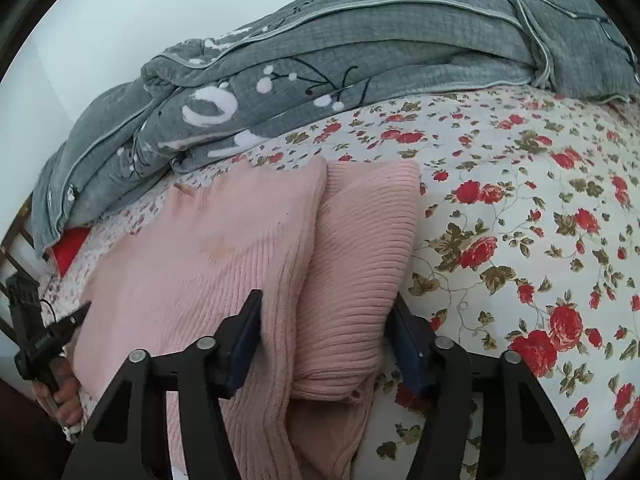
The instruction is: Fold small clothes
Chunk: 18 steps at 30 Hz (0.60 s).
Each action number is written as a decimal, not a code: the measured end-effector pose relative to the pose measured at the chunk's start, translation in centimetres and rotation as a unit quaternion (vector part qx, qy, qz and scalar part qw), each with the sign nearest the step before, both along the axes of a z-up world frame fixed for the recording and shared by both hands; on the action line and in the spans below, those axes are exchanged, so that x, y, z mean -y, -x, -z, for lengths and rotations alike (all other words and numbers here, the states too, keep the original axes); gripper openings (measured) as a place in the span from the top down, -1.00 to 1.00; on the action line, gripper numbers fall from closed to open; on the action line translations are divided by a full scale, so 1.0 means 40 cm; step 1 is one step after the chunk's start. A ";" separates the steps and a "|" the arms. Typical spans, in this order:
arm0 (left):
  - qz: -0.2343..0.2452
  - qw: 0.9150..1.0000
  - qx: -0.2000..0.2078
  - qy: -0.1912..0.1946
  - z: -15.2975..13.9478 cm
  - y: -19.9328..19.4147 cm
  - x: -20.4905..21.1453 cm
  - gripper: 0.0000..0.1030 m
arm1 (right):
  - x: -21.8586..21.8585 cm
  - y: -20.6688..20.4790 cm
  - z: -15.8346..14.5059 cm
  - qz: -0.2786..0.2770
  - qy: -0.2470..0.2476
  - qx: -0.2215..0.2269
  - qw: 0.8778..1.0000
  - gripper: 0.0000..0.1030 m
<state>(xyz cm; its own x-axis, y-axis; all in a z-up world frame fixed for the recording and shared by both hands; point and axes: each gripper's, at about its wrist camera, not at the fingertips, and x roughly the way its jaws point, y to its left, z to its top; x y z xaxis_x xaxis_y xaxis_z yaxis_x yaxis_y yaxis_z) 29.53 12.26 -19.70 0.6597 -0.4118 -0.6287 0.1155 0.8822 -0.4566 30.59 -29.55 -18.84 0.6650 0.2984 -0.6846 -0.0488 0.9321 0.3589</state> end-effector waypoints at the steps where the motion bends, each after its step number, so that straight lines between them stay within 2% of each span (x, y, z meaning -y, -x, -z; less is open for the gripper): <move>1: 0.000 1.000 0.000 0.011 0.002 -0.002 -0.007 0.21 | 0.000 -0.001 0.002 -0.004 -0.002 -0.002 1.000 0.14; 2: 0.004 1.000 0.004 0.020 0.001 0.001 -0.010 0.37 | 0.002 0.000 0.003 -0.003 -0.006 -0.002 1.000 0.14; 4: 0.008 1.000 0.013 0.016 -0.003 0.004 -0.001 0.48 | 0.001 0.000 0.003 -0.001 -0.006 -0.002 1.000 0.13; 6: 0.011 1.000 0.013 0.014 -0.005 0.003 0.001 0.48 | -0.008 -0.003 0.003 -0.002 0.004 -0.005 1.000 0.06; 9: 0.012 0.999 -0.001 0.030 0.003 -0.008 -0.009 0.34 | -0.016 -0.005 0.003 -0.001 0.013 -0.004 1.000 0.07; 10: 0.013 0.999 -0.002 0.032 0.003 -0.009 -0.010 0.34 | -0.016 -0.003 0.001 -0.001 0.013 -0.001 1.000 0.12; 11: 0.013 0.999 0.002 0.032 0.002 -0.006 -0.011 0.36 | -0.016 0.001 -0.001 -0.003 0.011 0.005 1.000 0.36; 12: 0.014 0.999 0.008 0.033 -0.002 -0.001 -0.011 0.41 | -0.016 0.006 -0.004 -0.005 0.010 0.011 1.000 0.43; 14: 0.021 0.998 0.027 0.043 -0.011 0.011 -0.015 0.55 | -0.018 0.012 -0.007 -0.002 0.014 0.015 1.000 0.46; 18: 0.028 0.996 0.031 0.082 -0.011 0.019 -0.037 0.59 | -0.033 0.033 -0.023 0.012 0.040 0.014 0.999 0.51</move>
